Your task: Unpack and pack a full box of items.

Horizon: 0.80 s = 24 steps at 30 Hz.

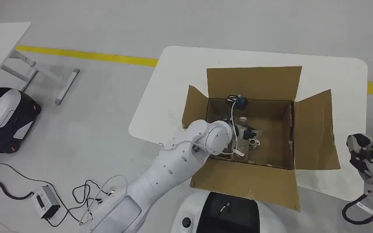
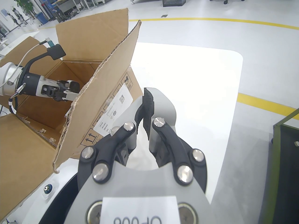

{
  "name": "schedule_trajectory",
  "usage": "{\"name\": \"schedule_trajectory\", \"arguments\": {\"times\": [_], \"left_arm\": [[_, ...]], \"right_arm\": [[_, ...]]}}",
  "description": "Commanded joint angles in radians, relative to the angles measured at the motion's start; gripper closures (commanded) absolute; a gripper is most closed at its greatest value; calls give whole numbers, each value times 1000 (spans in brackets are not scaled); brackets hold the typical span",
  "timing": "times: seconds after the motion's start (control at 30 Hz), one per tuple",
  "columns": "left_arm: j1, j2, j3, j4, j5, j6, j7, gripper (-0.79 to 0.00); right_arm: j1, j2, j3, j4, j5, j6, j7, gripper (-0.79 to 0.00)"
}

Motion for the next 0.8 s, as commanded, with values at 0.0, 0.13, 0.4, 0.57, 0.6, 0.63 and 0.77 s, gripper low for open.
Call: {"name": "schedule_trajectory", "arguments": {"times": [0.0, 0.13, 0.4, 0.57, 0.6, 0.63, 0.77], "left_arm": [[-10, -7, -3, 2, -29, 25, -3, -785], [-56, -22, 32, 50, -5, 95, -15, -785], [-143, -55, 124, 179, 62, 171, -69, -785], [-172, -74, 152, 224, 74, 200, -83, -785], [-176, -76, 154, 232, 75, 202, -84, -785], [-179, -79, 157, 240, 77, 204, -86, -785], [-186, -88, 160, 267, 70, 212, -98, -785]], "right_arm": [[0, 0, 0, 0, 0, 0, 0, 0], [0, 0, 0, 0, 0, 0, 0, 0], [0, 0, 0, 0, 0, 0, 0, 0], [0, 0, 0, 0, 0, 0, 0, 0], [0, 0, 0, 0, 0, 0, 0, 0], [0, 0, 0, 0, 0, 0, 0, 0], [0, 0, 0, 0, 0, 0, 0, 0]]}}
